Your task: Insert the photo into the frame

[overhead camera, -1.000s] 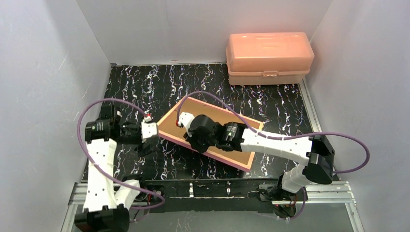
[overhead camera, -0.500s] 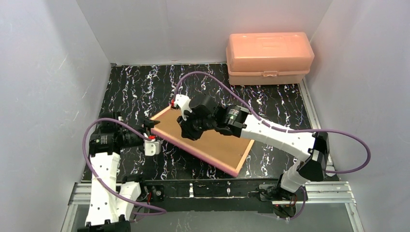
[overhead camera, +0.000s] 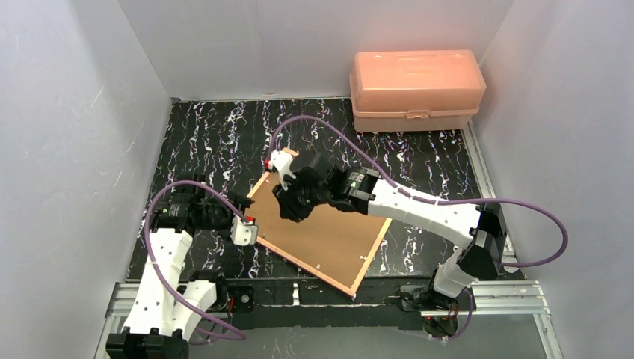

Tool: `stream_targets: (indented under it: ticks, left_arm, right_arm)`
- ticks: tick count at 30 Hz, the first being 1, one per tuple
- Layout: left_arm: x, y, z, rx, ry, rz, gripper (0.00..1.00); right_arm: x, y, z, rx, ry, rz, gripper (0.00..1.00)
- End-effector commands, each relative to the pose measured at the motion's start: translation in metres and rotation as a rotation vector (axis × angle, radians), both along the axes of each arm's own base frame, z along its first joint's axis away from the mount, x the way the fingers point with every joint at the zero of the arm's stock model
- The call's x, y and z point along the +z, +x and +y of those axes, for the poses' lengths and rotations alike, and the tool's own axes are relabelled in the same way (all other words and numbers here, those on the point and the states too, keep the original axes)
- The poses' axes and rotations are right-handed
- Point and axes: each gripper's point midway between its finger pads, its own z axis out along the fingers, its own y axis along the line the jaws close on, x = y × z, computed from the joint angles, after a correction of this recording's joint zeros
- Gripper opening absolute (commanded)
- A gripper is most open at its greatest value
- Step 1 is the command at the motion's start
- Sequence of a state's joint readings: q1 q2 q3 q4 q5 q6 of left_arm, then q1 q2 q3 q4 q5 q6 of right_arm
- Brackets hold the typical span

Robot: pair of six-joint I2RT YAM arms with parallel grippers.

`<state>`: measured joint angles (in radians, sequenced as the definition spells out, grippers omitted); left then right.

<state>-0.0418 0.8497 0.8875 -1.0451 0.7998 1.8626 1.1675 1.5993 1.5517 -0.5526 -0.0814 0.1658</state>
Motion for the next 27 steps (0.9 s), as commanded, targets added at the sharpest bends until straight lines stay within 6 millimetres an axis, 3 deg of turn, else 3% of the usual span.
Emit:
stream_targets:
  ticks: [1, 5, 10, 27]
  left_arm:
    - [-0.015, -0.01, 0.003, 0.104, -0.041, 0.101, 0.65]
    - [-0.019, -0.009, 0.004, 0.123, -0.06, 0.099, 0.71]
    - [-0.029, -0.016, 0.003, 0.089, -0.052, 0.056, 0.74]
    - [-0.034, -0.026, 0.0, 0.077, -0.072, 0.069, 0.75]
  right_arm:
    - [-0.06, -0.016, -0.018, -0.025, -0.104, 0.034, 0.44]
    - [-0.11, -0.053, -0.022, 0.017, -0.163, 0.059, 0.57]
    - [-0.154, -0.068, -0.026, -0.009, -0.227, 0.041, 0.58]
    - [-0.193, -0.072, -0.015, -0.005, -0.285, -0.002, 0.49]
